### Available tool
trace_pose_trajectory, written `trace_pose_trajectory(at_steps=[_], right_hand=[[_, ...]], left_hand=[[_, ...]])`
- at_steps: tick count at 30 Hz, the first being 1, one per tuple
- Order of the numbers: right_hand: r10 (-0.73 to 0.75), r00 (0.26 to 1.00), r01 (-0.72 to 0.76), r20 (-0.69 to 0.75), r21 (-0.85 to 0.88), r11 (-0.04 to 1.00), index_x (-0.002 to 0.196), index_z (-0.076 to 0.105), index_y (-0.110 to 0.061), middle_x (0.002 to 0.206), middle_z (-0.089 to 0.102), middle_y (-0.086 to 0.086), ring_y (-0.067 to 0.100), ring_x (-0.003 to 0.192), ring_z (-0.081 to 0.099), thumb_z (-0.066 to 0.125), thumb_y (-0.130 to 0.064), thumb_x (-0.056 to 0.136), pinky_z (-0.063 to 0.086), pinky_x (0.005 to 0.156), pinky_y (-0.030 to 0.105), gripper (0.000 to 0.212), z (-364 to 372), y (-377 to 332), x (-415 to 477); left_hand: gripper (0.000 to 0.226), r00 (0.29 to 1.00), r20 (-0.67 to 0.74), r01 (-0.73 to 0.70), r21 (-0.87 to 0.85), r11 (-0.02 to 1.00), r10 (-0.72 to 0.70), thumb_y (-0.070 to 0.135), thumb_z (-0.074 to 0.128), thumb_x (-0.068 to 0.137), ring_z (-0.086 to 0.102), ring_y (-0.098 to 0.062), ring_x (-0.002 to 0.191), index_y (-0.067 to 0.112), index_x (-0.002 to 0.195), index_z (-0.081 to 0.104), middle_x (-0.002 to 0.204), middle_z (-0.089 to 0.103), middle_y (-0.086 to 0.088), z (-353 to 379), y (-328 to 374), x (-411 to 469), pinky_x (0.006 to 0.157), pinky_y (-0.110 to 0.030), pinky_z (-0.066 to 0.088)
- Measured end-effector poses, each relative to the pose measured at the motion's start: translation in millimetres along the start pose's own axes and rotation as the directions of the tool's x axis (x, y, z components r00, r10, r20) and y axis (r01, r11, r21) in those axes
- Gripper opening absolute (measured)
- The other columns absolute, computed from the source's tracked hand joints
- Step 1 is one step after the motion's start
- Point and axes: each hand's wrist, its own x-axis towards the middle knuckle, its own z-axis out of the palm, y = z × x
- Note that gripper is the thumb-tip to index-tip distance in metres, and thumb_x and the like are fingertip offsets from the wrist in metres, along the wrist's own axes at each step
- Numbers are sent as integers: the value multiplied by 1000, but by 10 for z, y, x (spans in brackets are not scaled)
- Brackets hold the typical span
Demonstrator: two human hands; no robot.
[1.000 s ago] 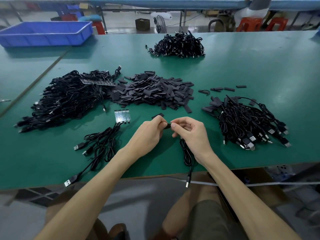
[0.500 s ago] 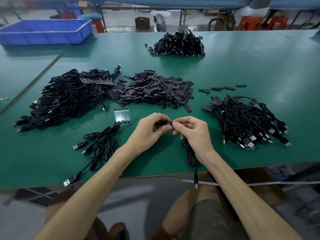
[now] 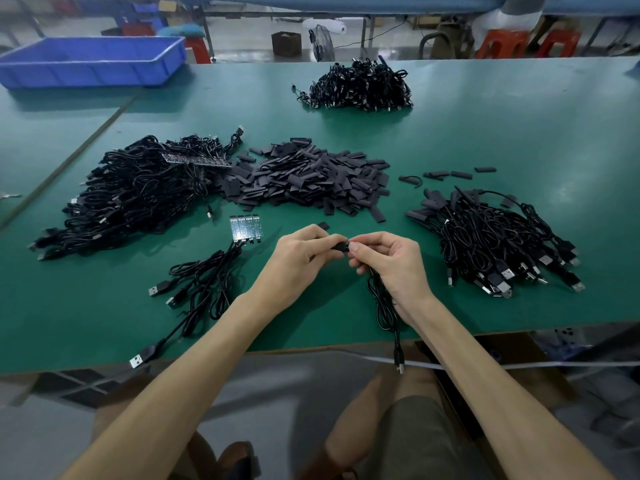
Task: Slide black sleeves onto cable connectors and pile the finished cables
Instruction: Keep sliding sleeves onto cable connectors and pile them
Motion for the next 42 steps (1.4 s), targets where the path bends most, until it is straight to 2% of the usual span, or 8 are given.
trace_pose_trajectory(at_steps=[8, 13, 18, 23, 31, 37, 39, 42], right_hand=[[11, 1000, -11, 7, 15, 1000, 93, 77, -6, 80, 78, 15, 17, 69, 72, 77, -5, 90, 58, 66, 22, 3, -17, -3, -3], [23, 1000, -24, 5, 38, 999, 94, 77, -6, 82, 77, 18, 18, 70, 72, 77, -6, 90, 58, 67, 24, 4, -29, -2, -2], [38, 999, -38, 17, 55, 998, 96, 77, -3, 83, 77, 19, 17, 71, 71, 76, -4, 91, 58, 67, 23, 5, -31, -8, -2], [43, 999, -44, 23, 69, 997, 95, 76, -3, 83, 77, 19, 16, 70, 71, 75, -3, 92, 57, 66, 22, 4, -30, -23, -11], [44, 998, -46, 32, 53, 998, 95, 76, -1, 80, 77, 15, 15, 69, 71, 75, -2, 91, 57, 65, 22, 4, -28, -36, -7], [32, 999, -34, 41, 42, 999, 94, 76, 0, 77, 77, 11, 14, 67, 70, 76, -1, 90, 56, 63, 20, 4, -31, -33, -11], [24, 999, -26, 47, 33, 999, 95, 75, 1, 75, 76, 9, 13, 66, 70, 76, -2, 90, 56, 62, 20, 6, -24, -26, -12], [19, 999, -20, 48, 21, 1000, 95, 76, 0, 75, 77, 10, 13, 66, 70, 77, -3, 90, 56, 63, 20, 7, -21, -18, -5]], left_hand=[[25, 998, 16, -66, 88, 994, 64, 10, 72, 92, 60, -16, 76, 8, 118, 75, 94, 65, -3, -11, 44, -8, 74, -23, 48], [27, 997, 32, -75, 119, 990, 71, 8, 70, 95, 51, -7, 73, 4, 121, 72, 96, 64, -6, 9, 81, -24, 72, -13, 44], [27, 995, 42, -94, 165, 982, 89, 13, 66, 98, 57, -19, 70, 2, 122, 70, 95, 64, -7, -2, 115, -42, 66, -28, 49], [24, 994, 21, -109, 176, 978, 107, 14, 64, 99, 58, -22, 69, 3, 119, 71, 93, 63, -8, 5, 117, -55, 65, -35, 52], [24, 987, -23, -154, 165, 974, 160, 13, 66, 98, 61, -19, 71, 3, 118, 73, 92, 66, -6, 18, 70, -68, 68, -32, 54], [24, 996, -43, -73, 6, 997, 73, 12, 77, 89, 68, -16, 73, 9, 113, 77, 90, 72, -1, -13, 45, -32, 73, -33, 56], [24, 1000, -17, 10, -106, 994, -12, 14, 80, 87, 71, -10, 70, 13, 111, 78, 86, 74, 3, -41, 20, -15, 74, -31, 59], [23, 980, 65, 200, -315, 928, -189, 16, 81, 85, 75, -14, 68, 14, 108, 79, 80, 77, 4, -53, -24, 5, 74, -27, 60]])
